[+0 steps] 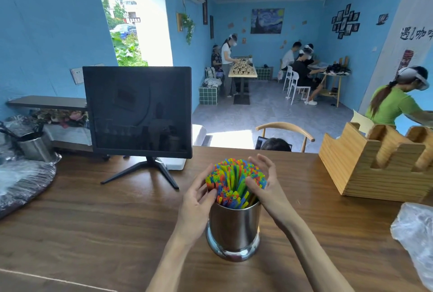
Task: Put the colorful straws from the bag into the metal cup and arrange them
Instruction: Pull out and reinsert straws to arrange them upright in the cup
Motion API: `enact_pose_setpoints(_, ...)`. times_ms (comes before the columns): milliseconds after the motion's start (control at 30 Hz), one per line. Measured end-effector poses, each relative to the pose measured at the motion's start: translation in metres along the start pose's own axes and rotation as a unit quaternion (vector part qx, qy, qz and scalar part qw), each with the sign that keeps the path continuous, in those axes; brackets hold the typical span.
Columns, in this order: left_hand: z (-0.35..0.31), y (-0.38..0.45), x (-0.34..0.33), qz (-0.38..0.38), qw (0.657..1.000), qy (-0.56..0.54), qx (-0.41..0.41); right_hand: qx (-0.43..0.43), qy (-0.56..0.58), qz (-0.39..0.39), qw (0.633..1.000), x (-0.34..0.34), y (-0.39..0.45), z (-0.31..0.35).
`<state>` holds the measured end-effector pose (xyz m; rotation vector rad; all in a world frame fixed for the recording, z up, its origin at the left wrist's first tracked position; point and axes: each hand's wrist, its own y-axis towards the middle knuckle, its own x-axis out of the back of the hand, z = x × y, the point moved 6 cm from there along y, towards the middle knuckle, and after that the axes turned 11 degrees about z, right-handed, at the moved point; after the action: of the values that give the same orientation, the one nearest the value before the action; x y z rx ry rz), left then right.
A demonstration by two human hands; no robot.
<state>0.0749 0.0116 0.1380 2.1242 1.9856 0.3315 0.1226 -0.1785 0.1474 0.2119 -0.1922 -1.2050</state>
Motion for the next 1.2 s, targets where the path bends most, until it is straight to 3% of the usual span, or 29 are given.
enact_pose_setpoints(133,-0.004,-0.004,-0.004,-0.029,0.998,0.046,-0.021,0.021,0.007,-0.115,0.993,0.003,-0.035,-0.005)
enact_pose_setpoints(267,-0.007,-0.011,-0.01,-0.089,0.986,0.134,-0.049,0.048,-0.071,-0.103,0.991,-0.018,-0.064,-0.023)
enact_pose_setpoints(367,-0.015,-0.017,-0.015,-0.133,0.967,0.2,-0.08,0.059,-0.057,-0.119,0.989,-0.01,-0.061,-0.026)
enact_pose_setpoints(500,-0.015,-0.025,-0.021,-0.118,0.954,0.259,-0.092,0.065,-0.025,-0.089,0.994,0.004,-0.061,-0.022)
enact_pose_setpoints(800,-0.017,-0.033,-0.029,-0.111,0.951,0.276,-0.087,0.146,-0.254,-0.099,0.951,0.0,-0.064,0.024)
enact_pose_setpoints(967,-0.016,-0.031,-0.019,-0.074,0.954,0.274,-0.094,0.119,-0.254,-0.082,0.956,0.004,-0.055,0.027)
enact_pose_setpoints(1200,-0.02,-0.024,-0.012,-0.073,0.953,0.279,-0.097,0.116,-0.22,-0.127,0.96,-0.001,-0.06,0.016)
